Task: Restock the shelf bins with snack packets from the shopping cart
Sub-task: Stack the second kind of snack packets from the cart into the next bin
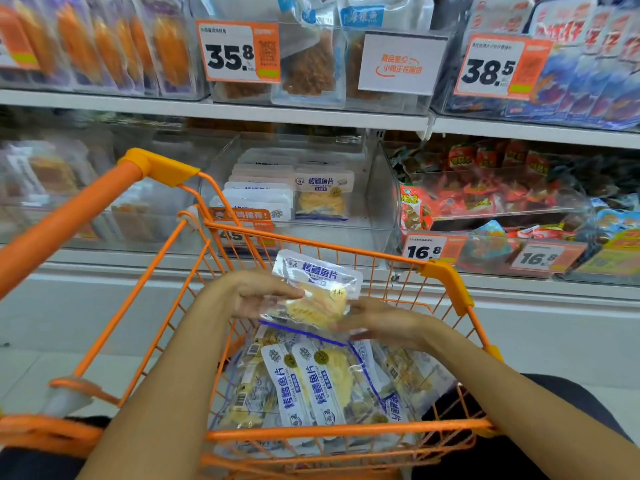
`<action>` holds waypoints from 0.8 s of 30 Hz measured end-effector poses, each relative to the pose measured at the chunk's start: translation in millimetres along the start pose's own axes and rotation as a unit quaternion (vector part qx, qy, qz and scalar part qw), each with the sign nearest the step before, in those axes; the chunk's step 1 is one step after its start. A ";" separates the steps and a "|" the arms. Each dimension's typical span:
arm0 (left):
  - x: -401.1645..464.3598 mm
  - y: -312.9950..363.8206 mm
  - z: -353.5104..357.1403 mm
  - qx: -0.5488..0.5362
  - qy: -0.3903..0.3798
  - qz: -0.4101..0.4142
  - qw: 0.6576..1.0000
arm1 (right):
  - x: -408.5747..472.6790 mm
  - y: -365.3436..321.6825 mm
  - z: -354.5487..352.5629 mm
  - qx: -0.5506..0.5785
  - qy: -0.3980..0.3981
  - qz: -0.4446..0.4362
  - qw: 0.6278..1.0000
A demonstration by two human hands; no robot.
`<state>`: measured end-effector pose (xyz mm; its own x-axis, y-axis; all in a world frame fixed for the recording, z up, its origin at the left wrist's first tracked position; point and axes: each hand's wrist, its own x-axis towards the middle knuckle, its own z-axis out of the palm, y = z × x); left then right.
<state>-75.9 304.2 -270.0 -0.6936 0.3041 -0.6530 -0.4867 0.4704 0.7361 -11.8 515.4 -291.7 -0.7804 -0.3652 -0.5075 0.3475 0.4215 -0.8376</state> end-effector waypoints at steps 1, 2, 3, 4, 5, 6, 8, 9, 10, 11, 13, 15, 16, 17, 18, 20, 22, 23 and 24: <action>1.4 -0.5 -2.1 0.008 0.012 0.012 1.000 | 1.5 6.8 2.2 -0.131 -0.017 0.038 0.990; 1.8 0.1 -3.1 0.020 0.030 0.029 0.999 | 2.8 12.0 5.9 -0.257 -0.039 0.064 0.964; 4.9 -0.4 -5.0 0.032 0.049 0.038 0.998 | 4.6 16.5 10.3 -0.364 -0.057 0.070 0.927; 7.3 -1.0 -6.7 0.043 0.061 0.044 0.996 | 7.2 22.0 13.8 -0.443 -0.069 0.063 0.892; 9.6 -1.7 -8.2 0.046 0.065 0.040 0.996 | 10.6 27.0 15.8 -0.493 -0.071 0.051 0.865; 10.4 -1.3 -8.4 0.040 0.058 0.036 0.997 | 12.2 28.4 16.9 -0.518 -0.064 0.037 0.852; 10.3 -0.7 -8.3 0.028 0.028 0.033 0.999 | 10.7 24.9 12.3 -0.493 -0.044 0.031 0.868; 11.8 -1.2 -8.4 0.028 0.013 0.033 0.999 | 7.6 21.2 8.4 -0.441 -0.040 0.034 0.896; 12.1 -1.3 -7.7 0.029 0.004 0.029 0.999 | 4.0 16.4 4.0 -0.377 -0.042 0.033 0.925; 12.3 -1.6 -8.3 0.029 0.009 0.017 0.999 | 0.6 11.2 -1.1 -0.318 -0.044 0.022 0.947; 15.5 -3.2 -12.0 0.004 0.008 -0.007 1.000 | -4.5 4.1 -13.1 -0.241 -0.035 -0.019 0.970; 14.8 -3.8 -13.3 -0.019 0.002 -0.020 1.000 | -5.7 -0.9 -21.6 -0.143 -0.008 -0.053 0.988; 12.3 -4.7 -11.9 -0.040 0.007 -0.025 0.999 | -6.0 -3.1 -23.4 -0.071 0.011 -0.059 0.996; 12.0 -7.0 -11.7 -0.068 0.012 -0.024 0.997 | -4.4 -3.2 -24.8 -0.005 0.037 -0.055 0.998; 11.1 -8.5 -11.2 -0.094 0.002 -0.024 0.995 | -1.4 -2.3 -25.1 0.051 0.067 -0.048 0.995; 9.6 -11.3 -9.1 -0.133 -0.013 -0.014 0.991 | 4.7 2.2 -21.2 0.103 0.130 -0.029 0.986; 5.2 -9.7 -8.6 -0.145 -0.017 -0.014 0.989 | 10.9 9.4 -13.2 0.111 0.163 -0.008 0.980; -0.7 -6.8 -6.5 -0.144 -0.029 -0.017 0.989 | 13.5 12.5 -7.2 0.126 0.169 0.001 0.978; -3.5 -4.3 -5.4 -0.134 -0.041 -0.019 0.990 | 16.6 15.7 -1.0 0.156 0.169 0.008 0.973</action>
<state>-74.2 296.7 -269.9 -0.6319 0.3624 -0.6851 -0.6428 0.2487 0.7245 -19.9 516.8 -313.0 -0.8821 -0.0445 -0.4690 0.4600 0.1335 -0.8778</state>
